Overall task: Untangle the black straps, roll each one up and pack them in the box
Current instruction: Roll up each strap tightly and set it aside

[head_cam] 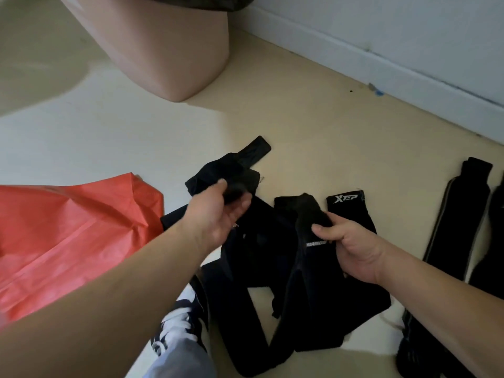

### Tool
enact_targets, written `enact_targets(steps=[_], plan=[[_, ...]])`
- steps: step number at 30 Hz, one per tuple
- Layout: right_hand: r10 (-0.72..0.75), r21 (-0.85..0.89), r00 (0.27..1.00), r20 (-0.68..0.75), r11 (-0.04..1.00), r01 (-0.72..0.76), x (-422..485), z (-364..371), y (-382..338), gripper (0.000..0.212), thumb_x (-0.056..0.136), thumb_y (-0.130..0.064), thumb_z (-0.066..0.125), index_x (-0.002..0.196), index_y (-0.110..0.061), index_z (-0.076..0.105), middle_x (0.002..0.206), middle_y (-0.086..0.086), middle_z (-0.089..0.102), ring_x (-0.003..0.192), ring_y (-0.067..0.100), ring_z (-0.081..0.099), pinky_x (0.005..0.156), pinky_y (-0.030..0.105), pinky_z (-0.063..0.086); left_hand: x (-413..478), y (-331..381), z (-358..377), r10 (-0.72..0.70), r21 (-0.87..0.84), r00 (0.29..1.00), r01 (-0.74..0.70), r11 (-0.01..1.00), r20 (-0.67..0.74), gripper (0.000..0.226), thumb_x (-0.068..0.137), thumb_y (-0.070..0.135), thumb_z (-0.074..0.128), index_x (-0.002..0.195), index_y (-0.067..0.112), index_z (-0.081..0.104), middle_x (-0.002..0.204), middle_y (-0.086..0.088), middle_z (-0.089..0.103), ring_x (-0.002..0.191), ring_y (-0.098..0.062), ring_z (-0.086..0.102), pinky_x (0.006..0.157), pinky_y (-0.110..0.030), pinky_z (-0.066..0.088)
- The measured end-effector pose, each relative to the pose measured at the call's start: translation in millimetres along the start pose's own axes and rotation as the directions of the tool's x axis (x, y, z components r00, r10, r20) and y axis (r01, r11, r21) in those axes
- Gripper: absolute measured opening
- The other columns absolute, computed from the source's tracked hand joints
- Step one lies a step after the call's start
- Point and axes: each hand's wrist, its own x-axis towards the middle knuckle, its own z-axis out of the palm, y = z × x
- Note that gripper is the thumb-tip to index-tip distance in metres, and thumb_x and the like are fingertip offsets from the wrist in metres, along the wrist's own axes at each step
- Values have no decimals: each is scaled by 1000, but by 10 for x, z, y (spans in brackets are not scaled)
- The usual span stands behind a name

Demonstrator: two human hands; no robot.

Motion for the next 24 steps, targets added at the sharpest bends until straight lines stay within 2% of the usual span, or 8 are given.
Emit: enact_targets(steps=[2, 4, 9, 13, 14, 18, 22, 24], plan=[[-27, 17, 998, -59, 999, 28, -6, -3, 7, 33, 99, -3, 60, 130, -11, 69, 117, 18, 77, 104, 32, 74, 95, 48, 58, 29, 14, -47, -20, 5, 998, 19, 1000, 58, 50, 113, 36, 45, 148, 0, 45, 122, -24, 69, 103, -35, 73, 83, -42, 62], [-29, 35, 997, -75, 999, 31, 1, 11, -12, 32, 103, -3, 55, 130, -11, 70, 121, 18, 76, 108, 32, 73, 95, 47, 57, -73, -92, -6, -16, 191, 997, 1, 982, 76, 46, 112, 31, 50, 142, -4, 52, 123, -22, 70, 107, -35, 72, 87, -42, 62], [-34, 72, 997, -62, 997, 39, 17, 22, -100, 33, 103, -6, 50, 129, -7, 70, 117, 20, 75, 103, 36, 72, 93, 49, 56, -359, -489, 103, -114, 621, 944, -110, 776, 310, 12, 98, 13, 66, 101, 12, 78, 99, -3, 78, 93, -15, 73, 86, -32, 56], [-34, 115, 998, -59, 993, 41, -1, -29, -140, 35, 104, -8, 47, 132, -5, 68, 123, 23, 74, 105, 39, 71, 98, 53, 55, -345, -570, 44, -61, 746, 923, -267, 610, 381, 15, 100, 8, 68, 105, 18, 80, 91, 3, 79, 78, -5, 70, 66, -15, 52], [-37, 128, 998, -55, 991, 43, -7, -45, -160, 36, 104, -8, 47, 132, -4, 68, 121, 23, 74, 105, 39, 71, 99, 54, 54, -336, -558, 33, -36, 743, 931, -266, 614, 363, 15, 102, 9, 66, 105, 17, 79, 90, 2, 79, 77, -7, 71, 64, -16, 53], [-34, 129, 999, -19, 991, 36, -30, -87, -240, 36, 92, -7, 51, 120, -8, 73, 105, 15, 75, 92, 35, 73, 93, 51, 55, -291, -469, 31, -93, 496, 949, -73, 865, 301, 22, 109, 11, 55, 113, 3, 75, 96, -11, 79, 81, -20, 77, 67, -30, 63], [-32, 69, 999, 9, 997, 31, -48, -26, -195, 36, 96, -4, 50, 125, -5, 71, 113, 19, 74, 100, 38, 71, 100, 57, 53, -267, -438, 61, -58, 375, 957, -56, 925, 284, 20, 107, 7, 57, 115, 7, 75, 102, -12, 79, 83, -19, 76, 74, -33, 65], [-49, 50, 999, 4, 998, 49, -51, 17, -187, 33, 101, -5, 50, 128, -4, 70, 116, 19, 74, 104, 38, 71, 95, 55, 58, -265, -424, 81, -52, 324, 956, -46, 945, 288, 22, 106, 4, 57, 121, 9, 73, 105, -13, 79, 85, -19, 76, 80, -34, 65]])
